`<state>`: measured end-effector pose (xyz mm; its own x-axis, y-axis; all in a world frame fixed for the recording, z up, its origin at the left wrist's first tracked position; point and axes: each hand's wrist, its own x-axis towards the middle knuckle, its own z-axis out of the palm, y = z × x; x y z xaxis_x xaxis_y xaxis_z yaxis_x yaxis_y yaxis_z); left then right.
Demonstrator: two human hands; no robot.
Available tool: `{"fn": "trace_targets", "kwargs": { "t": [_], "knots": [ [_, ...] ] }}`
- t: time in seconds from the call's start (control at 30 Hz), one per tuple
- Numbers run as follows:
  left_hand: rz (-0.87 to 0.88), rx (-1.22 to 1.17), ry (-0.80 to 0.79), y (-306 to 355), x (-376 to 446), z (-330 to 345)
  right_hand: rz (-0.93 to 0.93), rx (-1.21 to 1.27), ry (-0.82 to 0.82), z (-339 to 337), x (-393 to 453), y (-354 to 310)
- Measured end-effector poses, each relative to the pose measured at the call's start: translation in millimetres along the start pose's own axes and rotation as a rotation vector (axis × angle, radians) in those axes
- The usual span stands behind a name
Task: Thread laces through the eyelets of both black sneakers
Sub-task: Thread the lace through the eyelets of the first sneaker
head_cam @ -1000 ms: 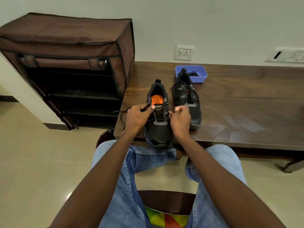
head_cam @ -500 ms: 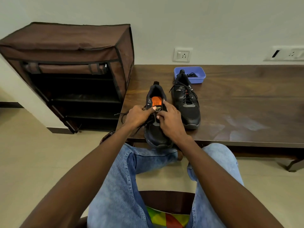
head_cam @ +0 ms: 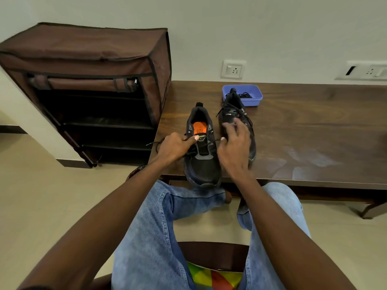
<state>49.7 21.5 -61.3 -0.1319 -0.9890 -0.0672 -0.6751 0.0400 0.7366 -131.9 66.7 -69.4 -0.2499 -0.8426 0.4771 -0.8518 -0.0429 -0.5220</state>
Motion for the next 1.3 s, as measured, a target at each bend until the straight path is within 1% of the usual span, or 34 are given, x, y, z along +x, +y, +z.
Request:
{"fn": "trace_targets", "kwargs": {
  "t": [0.03, 0.1, 0.13, 0.17, 0.27, 0.33, 0.4, 0.53, 0.63, 0.7, 0.73, 0.77, 0.83, 0.87, 0.9, 0.97, 1.03, 1.07, 1.17, 1.23, 1.3],
  "knots": [
    [-0.003, -0.020, -0.008, 1, -1, 0, -0.113, 0.012, -0.090, 3, -2, -3],
    [-0.013, -0.024, -0.022, 1, -2, 1, -0.205, 0.000, -0.312, 11, -9, -9],
    [-0.017, -0.022, -0.024, 1, -2, 2, -0.217, -0.023, -0.375, 14, -12, -10],
    [-0.018, -0.019, -0.026, 1, -2, 3, -0.223, -0.043, -0.392, 16, -13, -11],
    [-0.005, -0.019, -0.018, 1, -2, 4, -0.215, -0.064, -0.333, 15, -8, -11],
    [0.000, -0.021, -0.021, 0, -2, 5, -0.166, -0.010, -0.302, 9, -4, -13],
    [0.003, -0.020, -0.026, 2, -1, 4, -0.055, 0.057, -0.206, 0, -1, -13],
    [0.010, -0.025, -0.040, 6, 0, 5, 0.237, 0.173, 0.089, -10, 6, -5],
    [0.022, 0.020, -0.014, 14, 1, 13, 0.382, 0.238, 0.159, -8, 8, -6],
    [0.028, 0.053, 0.027, 17, 2, 18, 0.406, 0.275, 0.106, -8, 8, -5],
    [0.037, 0.068, 0.052, 17, 2, 21, 0.395, 0.255, 0.062, -9, 10, -2],
    [0.048, 0.077, 0.079, 16, 2, 22, 0.345, 0.206, 0.032, -10, 10, 1],
    [0.064, 0.083, 0.115, 17, 3, 23, 0.124, 0.131, 0.000, -11, 10, 5],
    [0.058, 0.078, 0.109, 17, 5, 22, 0.003, 0.140, -0.041, -10, 10, 4],
    [0.046, 0.071, 0.091, 17, 6, 20, -0.089, 0.144, -0.110, -7, 9, 3],
    [0.041, 0.059, 0.055, 15, 8, 17, -0.176, 0.072, -0.287, 2, 7, 0],
    [0.063, 0.075, 0.063, 13, 7, 17, -0.167, 0.001, -0.415, 13, 5, 2],
    [0.077, 0.099, 0.074, 13, 7, 16, -0.154, 0.011, -0.429, 17, 5, 3],
    [0.083, 0.124, 0.078, 16, 6, 16, -0.129, 0.122, -0.407, 20, 4, -1],
    [0.068, 0.101, 0.074, 19, 8, 14, -0.041, 0.177, -0.412, 16, 5, -4],
    [0.067, 0.092, 0.070, 23, 10, 13, 0.112, 0.268, -0.375, 11, 7, -3]
  ]
}}
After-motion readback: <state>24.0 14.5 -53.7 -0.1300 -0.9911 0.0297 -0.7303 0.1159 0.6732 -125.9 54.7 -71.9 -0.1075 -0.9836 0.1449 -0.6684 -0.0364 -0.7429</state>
